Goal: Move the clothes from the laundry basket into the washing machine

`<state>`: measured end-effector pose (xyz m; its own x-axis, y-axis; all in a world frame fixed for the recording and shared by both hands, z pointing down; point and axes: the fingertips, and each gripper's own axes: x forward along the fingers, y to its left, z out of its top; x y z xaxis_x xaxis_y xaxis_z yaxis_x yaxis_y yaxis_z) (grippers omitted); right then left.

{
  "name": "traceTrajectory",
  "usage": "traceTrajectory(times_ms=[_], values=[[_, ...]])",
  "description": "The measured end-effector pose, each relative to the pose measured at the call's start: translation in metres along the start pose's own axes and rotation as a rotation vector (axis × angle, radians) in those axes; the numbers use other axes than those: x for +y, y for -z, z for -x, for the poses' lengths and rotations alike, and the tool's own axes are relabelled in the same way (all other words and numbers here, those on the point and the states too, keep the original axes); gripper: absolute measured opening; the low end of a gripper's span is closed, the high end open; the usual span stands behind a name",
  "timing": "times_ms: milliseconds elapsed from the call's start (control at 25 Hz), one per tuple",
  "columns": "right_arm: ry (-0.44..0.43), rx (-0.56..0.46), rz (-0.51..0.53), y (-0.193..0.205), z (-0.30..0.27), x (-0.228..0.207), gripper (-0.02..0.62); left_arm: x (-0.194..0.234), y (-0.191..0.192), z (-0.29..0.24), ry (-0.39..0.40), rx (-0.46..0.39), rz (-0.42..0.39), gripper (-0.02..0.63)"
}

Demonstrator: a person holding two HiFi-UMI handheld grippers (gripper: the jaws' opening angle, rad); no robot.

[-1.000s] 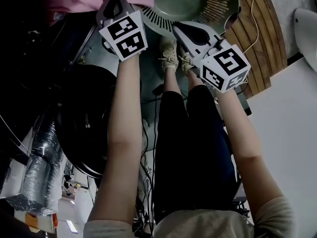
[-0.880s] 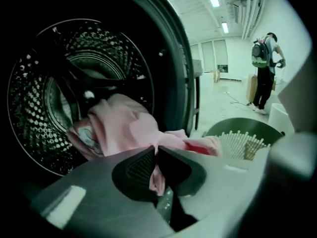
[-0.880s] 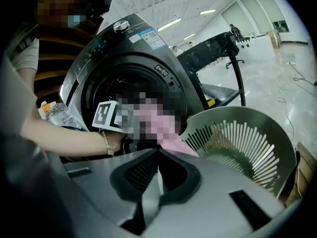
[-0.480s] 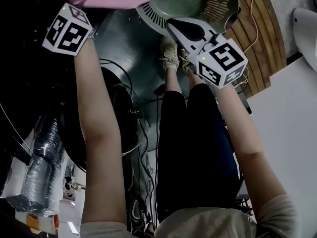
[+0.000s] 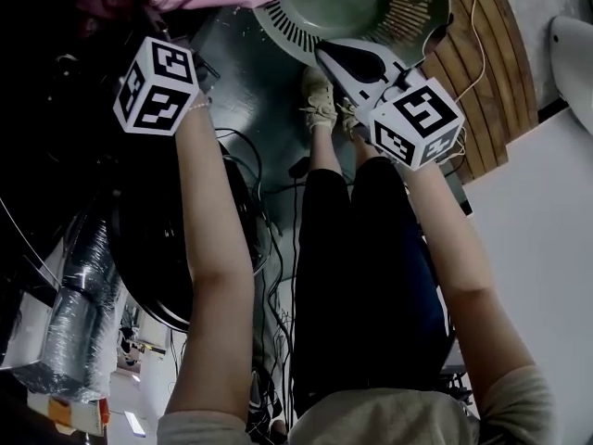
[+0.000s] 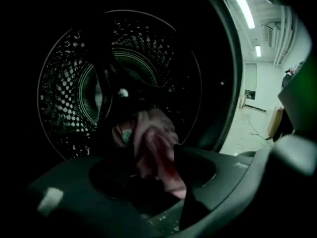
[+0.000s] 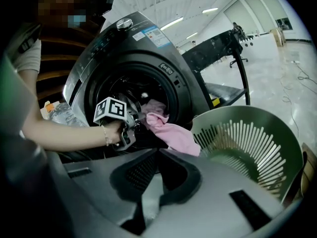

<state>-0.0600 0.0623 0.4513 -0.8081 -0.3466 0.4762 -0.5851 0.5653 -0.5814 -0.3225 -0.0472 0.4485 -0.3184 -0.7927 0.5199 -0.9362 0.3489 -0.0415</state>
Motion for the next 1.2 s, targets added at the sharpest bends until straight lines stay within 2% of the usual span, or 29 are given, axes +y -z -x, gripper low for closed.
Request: traceTrajectory(times_ms=[160,280,400,560,600,640,680,720,800,1000,1120,1200], values=[[0.015,-0.008,-0.015,0.000,0.001,-0.004,0.017,-0.049,0.057,0.014,0.167,0.129,-0.054,0.241],[0.019,-0.013,-0.023,0.001,0.000,-0.007,0.017,-0.074,0.097,0.008,0.269,0.222,-0.064,0.242],[0.023,-0.016,-0.027,0.002,-0.001,-0.011,0.017,-0.084,0.117,-0.006,0.307,0.278,-0.048,0.255],[0.045,-0.020,-0.034,0.006,0.000,-0.019,0.017,-0.086,0.124,-0.021,0.298,0.310,-0.023,0.252],[0.049,-0.021,-0.041,0.008,-0.001,-0.021,0.017,-0.085,0.126,-0.022,0.281,0.316,-0.056,0.238],[0.051,-0.020,-0.045,0.009,-0.002,-0.022,0.017,-0.081,0.128,-0.024,0.255,0.320,-0.111,0.166],[0.050,-0.016,-0.045,0.010,-0.003,-0.022,0.017,-0.077,0.128,-0.025,0.228,0.321,-0.171,0.064],[0.048,-0.011,-0.043,0.011,-0.004,-0.021,0.017,-0.074,0.126,-0.026,0.210,0.315,-0.213,0.047],[0.045,-0.005,-0.037,0.011,-0.005,-0.022,0.017,-0.071,0.114,-0.027,0.197,0.281,-0.228,0.037],[0.049,-0.020,-0.041,0.004,-0.006,-0.023,0.017,-0.045,0.043,-0.039,0.125,0.078,-0.282,0.021],[0.044,-0.022,-0.036,0.000,-0.010,-0.021,0.017,-0.029,0.012,-0.061,0.084,0.033,-0.322,0.018],[0.041,-0.024,-0.038,-0.001,-0.013,-0.022,0.017,-0.019,-0.003,-0.073,0.036,0.001,-0.320,0.018]])
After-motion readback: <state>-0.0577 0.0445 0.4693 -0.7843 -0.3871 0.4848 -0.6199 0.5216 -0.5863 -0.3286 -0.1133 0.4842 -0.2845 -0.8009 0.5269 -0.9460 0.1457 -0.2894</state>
